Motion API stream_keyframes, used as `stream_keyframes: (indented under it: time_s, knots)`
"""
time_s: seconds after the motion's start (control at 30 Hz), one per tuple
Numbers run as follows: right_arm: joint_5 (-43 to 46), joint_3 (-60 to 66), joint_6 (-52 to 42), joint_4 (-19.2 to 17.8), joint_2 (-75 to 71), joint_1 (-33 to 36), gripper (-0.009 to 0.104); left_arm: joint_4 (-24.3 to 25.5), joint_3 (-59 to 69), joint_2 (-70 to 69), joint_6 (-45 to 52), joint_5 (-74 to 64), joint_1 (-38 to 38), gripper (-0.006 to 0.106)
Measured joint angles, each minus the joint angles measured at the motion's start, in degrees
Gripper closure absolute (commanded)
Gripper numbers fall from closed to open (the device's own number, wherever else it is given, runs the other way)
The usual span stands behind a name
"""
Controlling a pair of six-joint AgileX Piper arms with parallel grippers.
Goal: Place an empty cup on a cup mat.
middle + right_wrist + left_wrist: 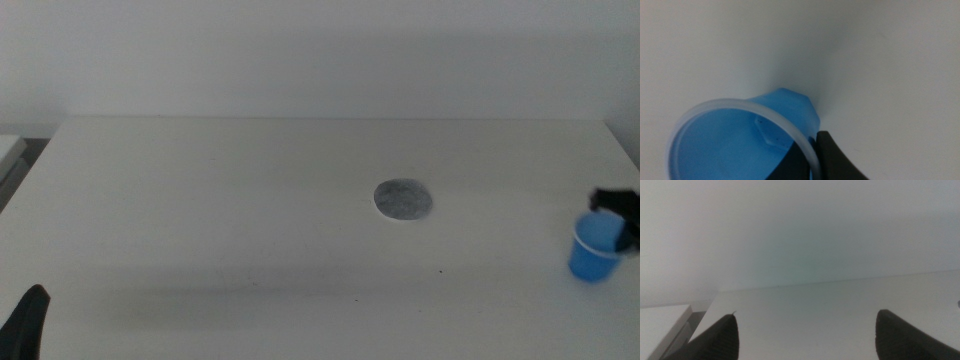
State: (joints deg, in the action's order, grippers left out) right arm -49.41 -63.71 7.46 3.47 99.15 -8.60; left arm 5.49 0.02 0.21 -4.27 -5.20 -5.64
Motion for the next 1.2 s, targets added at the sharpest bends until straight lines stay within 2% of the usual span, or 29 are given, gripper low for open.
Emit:
stream_keyframes:
  time_s: [0.17,0.37,0.57,0.9,1.2]
  knots:
    - [-2.83,-10.25,3.73,-2.74,-0.53,10.41,0.097,0.0,0.0,0.0,0.0,0.0,0.0,0.007]
    - [-5.89,-25.75,6.23,-2.89,3.85,20.61,0.097,0.0,0.0,0.0,0.0,0.0,0.0,0.007]
    - [-9.52,-37.02,6.58,-2.89,12.86,26.94,0.097,0.0,0.0,0.0,0.0,0.0,0.0,0.007]
    - [-10.5,-41.21,7.9,-2.77,23.1,29.12,0.097,0.0,0.0,0.0,0.0,0.0,0.0,0.007]
    - [-8.24,-41.21,7.9,-2.77,25.07,29.12,0.097,0.0,0.0,0.0,0.0,0.0,0.0,0.007]
